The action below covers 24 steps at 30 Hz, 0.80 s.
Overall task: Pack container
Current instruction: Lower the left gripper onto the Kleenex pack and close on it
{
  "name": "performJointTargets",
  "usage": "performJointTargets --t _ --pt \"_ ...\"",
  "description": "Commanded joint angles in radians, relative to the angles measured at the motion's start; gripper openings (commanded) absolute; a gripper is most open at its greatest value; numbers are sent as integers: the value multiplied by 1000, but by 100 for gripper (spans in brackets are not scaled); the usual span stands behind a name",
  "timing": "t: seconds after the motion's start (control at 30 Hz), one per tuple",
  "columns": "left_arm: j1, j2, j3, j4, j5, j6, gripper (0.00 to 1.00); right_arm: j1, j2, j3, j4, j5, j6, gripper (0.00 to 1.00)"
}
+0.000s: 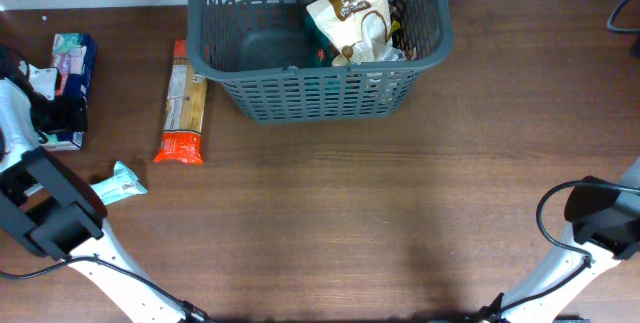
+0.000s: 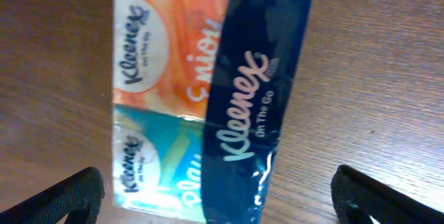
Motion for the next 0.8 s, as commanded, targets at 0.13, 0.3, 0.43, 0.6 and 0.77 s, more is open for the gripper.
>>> performJointTargets --t 0.13,0.3,0.43,0.6,0.77 --pt "16 24 8 15 -22 35 100 1 4 -5 0 16 11 99" --pt "30 26 8 23 7 39 100 1 4 -5 0 16 11 99" --pt "45 53 8 19 20 39 100 1 4 -5 0 16 11 99" --pt "47 96 8 10 20 38 100 1 4 -5 0 16 11 99" --pt "46 104 8 29 20 39 100 1 4 -5 0 16 11 99"
